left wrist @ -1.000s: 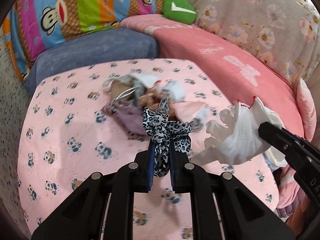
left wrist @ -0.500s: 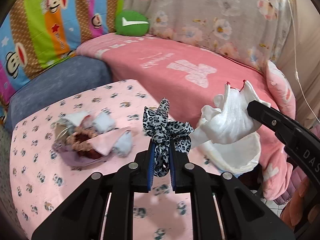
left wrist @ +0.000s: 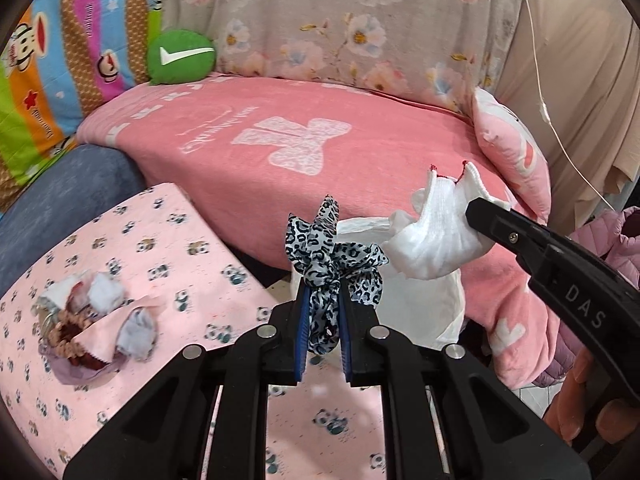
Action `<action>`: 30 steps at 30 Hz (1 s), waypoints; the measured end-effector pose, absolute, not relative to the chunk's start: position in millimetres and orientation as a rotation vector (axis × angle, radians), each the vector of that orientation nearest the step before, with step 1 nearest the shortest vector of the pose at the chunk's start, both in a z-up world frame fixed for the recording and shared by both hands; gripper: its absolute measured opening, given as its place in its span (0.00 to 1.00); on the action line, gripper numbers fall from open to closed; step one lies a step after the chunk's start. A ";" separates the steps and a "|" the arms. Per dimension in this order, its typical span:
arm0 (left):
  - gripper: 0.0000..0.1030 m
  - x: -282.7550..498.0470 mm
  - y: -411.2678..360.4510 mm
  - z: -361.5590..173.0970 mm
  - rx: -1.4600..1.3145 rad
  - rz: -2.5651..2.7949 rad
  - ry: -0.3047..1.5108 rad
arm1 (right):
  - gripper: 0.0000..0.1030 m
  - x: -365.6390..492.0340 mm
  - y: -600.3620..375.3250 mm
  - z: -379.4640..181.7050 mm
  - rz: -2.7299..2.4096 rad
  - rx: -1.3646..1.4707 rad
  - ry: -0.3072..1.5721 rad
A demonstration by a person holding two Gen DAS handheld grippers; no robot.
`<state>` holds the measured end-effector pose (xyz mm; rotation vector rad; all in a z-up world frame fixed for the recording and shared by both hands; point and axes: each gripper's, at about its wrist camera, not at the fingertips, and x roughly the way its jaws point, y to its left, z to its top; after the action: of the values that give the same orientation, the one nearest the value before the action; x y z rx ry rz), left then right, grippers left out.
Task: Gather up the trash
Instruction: 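Carry both items over the white bin and open both tools to drop them, then move both open tools back to the cloth pile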
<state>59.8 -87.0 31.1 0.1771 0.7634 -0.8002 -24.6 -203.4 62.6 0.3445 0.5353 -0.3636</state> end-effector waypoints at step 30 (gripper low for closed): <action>0.62 71.9 -120.3 12.8 0.165 -0.774 0.784 | 0.44 -24.8 -250.3 39.4 -0.466 0.382 0.551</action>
<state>71.9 -120.3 12.8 0.1647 0.7838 -0.7740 -24.8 -250.3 39.4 0.3816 0.5510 -0.4664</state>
